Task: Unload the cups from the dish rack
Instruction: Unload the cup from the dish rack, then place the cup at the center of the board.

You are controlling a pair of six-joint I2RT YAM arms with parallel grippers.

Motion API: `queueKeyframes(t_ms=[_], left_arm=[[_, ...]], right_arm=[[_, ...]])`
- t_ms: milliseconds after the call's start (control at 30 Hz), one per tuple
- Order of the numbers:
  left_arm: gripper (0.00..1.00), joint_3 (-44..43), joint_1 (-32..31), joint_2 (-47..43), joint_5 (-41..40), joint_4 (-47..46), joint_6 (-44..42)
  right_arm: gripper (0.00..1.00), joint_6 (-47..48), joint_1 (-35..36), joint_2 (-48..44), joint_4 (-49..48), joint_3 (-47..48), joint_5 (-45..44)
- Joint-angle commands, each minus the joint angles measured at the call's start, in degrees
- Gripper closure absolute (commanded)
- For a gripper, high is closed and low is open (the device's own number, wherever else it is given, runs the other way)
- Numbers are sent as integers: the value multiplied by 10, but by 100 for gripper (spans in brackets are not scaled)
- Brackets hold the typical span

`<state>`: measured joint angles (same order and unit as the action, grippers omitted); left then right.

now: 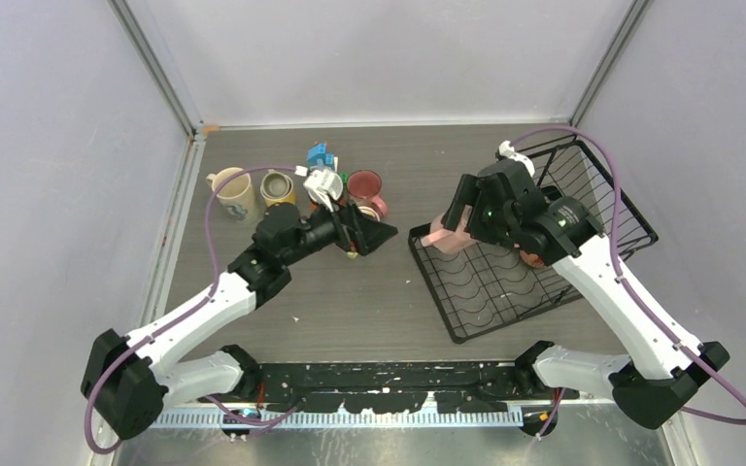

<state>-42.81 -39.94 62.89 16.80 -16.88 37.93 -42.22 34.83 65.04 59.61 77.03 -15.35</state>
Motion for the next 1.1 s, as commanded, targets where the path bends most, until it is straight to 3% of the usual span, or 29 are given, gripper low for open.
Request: queueKeyframes(t_ms=[0, 67, 233, 600, 867, 1067], left_arm=[[4, 9, 65, -34, 92, -50, 73], [5, 18, 86, -43, 121, -86, 102], [7, 59, 97, -71, 137, -178, 80], [12, 148, 97, -75, 95, -372, 30], [15, 137, 98, -61, 98, -387, 37], [25, 122, 97, -27, 129, -437, 80]], right_arm=[[71, -28, 4, 20, -79, 74, 64], [71, -43, 4, 38, -99, 95, 91], [71, -91, 4, 102, -133, 156, 157], [71, -175, -2, 164, -162, 221, 265], [71, -196, -2, 150, -175, 213, 300], [71, -219, -2, 158, -202, 214, 339]])
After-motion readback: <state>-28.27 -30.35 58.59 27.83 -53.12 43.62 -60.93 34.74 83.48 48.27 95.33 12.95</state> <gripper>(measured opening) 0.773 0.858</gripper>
